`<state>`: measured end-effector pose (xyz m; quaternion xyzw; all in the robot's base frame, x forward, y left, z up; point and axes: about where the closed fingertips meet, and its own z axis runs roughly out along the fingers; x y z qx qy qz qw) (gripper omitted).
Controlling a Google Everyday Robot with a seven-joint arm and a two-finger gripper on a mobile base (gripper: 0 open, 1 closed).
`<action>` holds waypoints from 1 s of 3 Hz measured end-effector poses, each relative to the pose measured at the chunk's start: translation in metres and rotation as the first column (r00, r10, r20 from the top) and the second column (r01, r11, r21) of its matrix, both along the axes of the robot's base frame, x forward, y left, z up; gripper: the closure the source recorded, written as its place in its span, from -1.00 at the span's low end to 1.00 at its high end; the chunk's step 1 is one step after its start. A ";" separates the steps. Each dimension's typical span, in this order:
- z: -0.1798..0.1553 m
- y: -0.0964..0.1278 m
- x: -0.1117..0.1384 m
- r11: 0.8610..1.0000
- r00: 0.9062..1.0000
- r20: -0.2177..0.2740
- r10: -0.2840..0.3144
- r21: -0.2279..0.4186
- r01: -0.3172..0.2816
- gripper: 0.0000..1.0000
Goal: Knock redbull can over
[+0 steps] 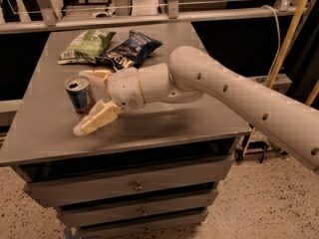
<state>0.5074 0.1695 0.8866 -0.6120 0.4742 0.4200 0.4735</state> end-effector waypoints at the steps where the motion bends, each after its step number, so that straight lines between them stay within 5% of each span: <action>1: 0.000 0.002 -0.001 1.000 1.000 0.001 0.004 0.000 -0.004 -0.22; 2: 0.000 0.004 -0.002 1.000 1.000 -0.003 0.010 -0.004 -0.010 0.23; 3: -0.006 0.015 -0.001 0.995 1.000 -0.005 0.009 -0.104 -0.009 0.72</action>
Offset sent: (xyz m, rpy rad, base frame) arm -0.0003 0.0028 -0.0020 -0.0100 0.0084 0.0082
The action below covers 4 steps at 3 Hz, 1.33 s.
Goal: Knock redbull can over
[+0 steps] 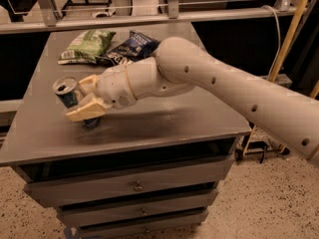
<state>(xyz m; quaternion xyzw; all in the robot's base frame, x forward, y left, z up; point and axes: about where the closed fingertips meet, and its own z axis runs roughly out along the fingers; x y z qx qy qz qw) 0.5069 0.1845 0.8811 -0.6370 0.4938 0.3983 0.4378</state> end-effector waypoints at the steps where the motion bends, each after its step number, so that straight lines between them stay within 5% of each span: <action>1: 0.003 0.009 0.011 0.979 0.999 0.048 -0.006 -0.202 0.015 1.00; 2: -0.006 0.016 0.032 0.914 0.998 0.064 -0.005 -0.405 0.030 1.00; 3: -0.022 0.039 0.042 0.827 0.998 0.051 0.048 -0.562 -0.011 1.00; 4: -0.039 0.064 0.043 0.697 0.991 0.045 0.127 -0.715 -0.056 1.00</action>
Offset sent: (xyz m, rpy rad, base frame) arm 0.0450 0.0636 -0.0140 -0.6873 -0.0734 0.0458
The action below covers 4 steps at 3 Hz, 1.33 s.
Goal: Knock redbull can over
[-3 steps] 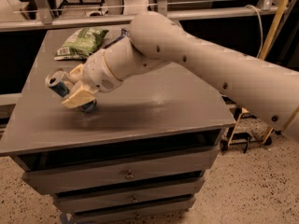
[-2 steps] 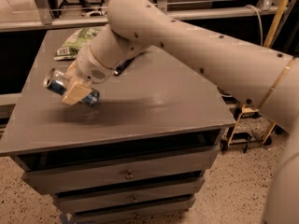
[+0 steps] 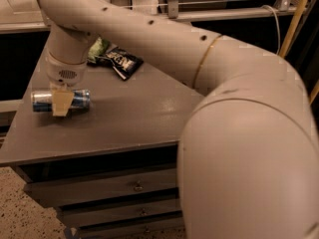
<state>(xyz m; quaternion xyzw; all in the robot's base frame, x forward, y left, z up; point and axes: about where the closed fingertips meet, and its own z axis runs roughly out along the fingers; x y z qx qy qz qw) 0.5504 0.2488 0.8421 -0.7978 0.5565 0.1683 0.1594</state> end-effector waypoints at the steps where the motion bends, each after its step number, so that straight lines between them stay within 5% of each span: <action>1: -0.010 0.022 -0.008 0.978 0.998 0.021 0.062 -0.202 -0.057 0.67; 2: -0.008 0.045 -0.022 0.905 0.988 0.086 0.131 -0.416 -0.084 0.05; 3: 0.001 0.058 -0.025 0.877 0.979 0.132 0.155 -0.474 -0.076 -0.41; 4: 0.024 0.060 -0.022 0.909 0.977 0.153 0.145 -0.410 -0.071 -0.87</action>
Offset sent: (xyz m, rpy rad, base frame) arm -0.0349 0.0569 0.0016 -0.6496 -0.1833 0.1638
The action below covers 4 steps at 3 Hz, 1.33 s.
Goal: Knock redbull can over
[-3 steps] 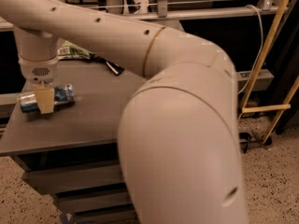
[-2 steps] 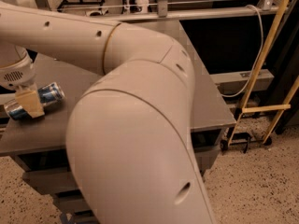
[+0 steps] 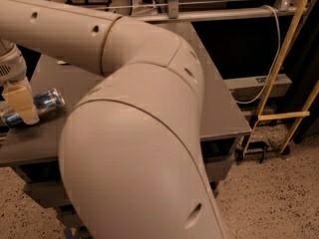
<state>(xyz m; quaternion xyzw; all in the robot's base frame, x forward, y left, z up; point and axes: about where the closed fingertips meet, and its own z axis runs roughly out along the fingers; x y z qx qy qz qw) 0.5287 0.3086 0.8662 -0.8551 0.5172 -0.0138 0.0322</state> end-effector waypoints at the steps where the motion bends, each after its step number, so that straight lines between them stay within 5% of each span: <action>1: 0.027 -0.025 0.007 0.991 0.999 -0.021 -0.049 0.123 0.052 -1.00; 2: 0.053 -0.046 0.014 0.975 0.996 -0.030 -0.090 0.201 0.094 -1.00; 4: 0.103 -0.080 0.023 0.917 0.993 -0.085 -0.086 0.382 0.112 -1.00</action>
Offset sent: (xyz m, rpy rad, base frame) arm 0.0190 -0.0825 0.0858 0.2724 0.0377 -0.1471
